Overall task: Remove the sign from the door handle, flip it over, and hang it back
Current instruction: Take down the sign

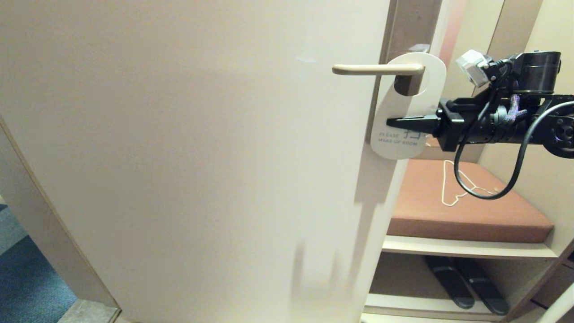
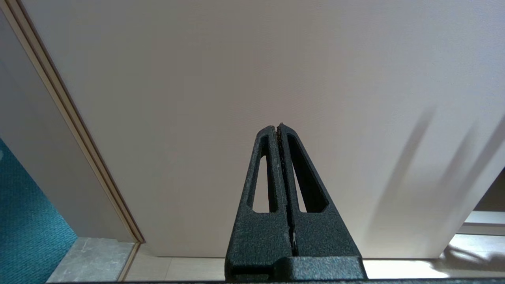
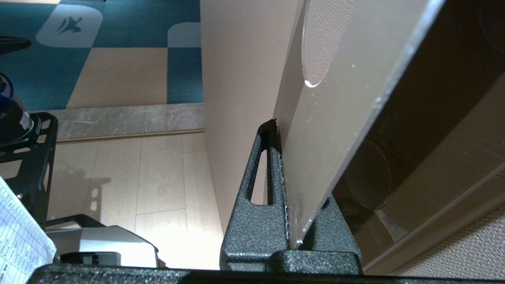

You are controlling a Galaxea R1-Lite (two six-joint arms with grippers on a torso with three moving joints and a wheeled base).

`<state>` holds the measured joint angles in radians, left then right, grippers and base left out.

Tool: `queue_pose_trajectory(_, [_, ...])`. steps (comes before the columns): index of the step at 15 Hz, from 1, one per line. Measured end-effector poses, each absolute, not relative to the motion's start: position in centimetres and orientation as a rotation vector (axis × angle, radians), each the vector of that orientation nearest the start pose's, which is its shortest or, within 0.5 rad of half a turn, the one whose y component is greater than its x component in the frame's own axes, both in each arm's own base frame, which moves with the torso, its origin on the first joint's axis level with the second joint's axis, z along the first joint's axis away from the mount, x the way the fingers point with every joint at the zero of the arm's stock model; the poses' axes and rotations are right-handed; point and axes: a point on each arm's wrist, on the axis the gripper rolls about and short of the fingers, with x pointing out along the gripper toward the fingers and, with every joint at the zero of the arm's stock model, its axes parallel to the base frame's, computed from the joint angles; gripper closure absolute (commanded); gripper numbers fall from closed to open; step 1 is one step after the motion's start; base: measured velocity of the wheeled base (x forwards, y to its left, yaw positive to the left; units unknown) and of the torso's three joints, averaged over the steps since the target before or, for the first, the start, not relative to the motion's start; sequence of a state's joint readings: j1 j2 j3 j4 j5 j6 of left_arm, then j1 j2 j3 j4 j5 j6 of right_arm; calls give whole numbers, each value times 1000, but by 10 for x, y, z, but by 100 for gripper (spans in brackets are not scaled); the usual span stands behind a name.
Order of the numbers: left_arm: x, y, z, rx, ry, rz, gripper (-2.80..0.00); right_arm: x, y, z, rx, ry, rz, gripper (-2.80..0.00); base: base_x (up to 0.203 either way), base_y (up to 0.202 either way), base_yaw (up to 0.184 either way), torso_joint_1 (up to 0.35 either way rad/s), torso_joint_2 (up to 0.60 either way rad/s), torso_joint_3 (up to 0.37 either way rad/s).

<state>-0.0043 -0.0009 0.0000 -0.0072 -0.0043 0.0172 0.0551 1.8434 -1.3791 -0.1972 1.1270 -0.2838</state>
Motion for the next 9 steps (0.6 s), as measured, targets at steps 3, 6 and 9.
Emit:
queue_pose_trajectory(3, [-23, 0, 76, 16, -8, -9, 0, 354, 40, 254, -102, 82, 1186, 0, 0, 0, 0, 0, 0, 0])
queue_pose_trajectory(6, [-23, 0, 76, 17, -8, -10, 0, 347, 40, 252, -95, 93, 1187, 0, 0, 0, 0, 0, 0, 0])
queue_pose_trajectory(9, [-23, 0, 76, 16, -8, -8, 0, 342, 39, 255, -96, 90, 1186, 0, 0, 0, 0, 0, 0, 0])
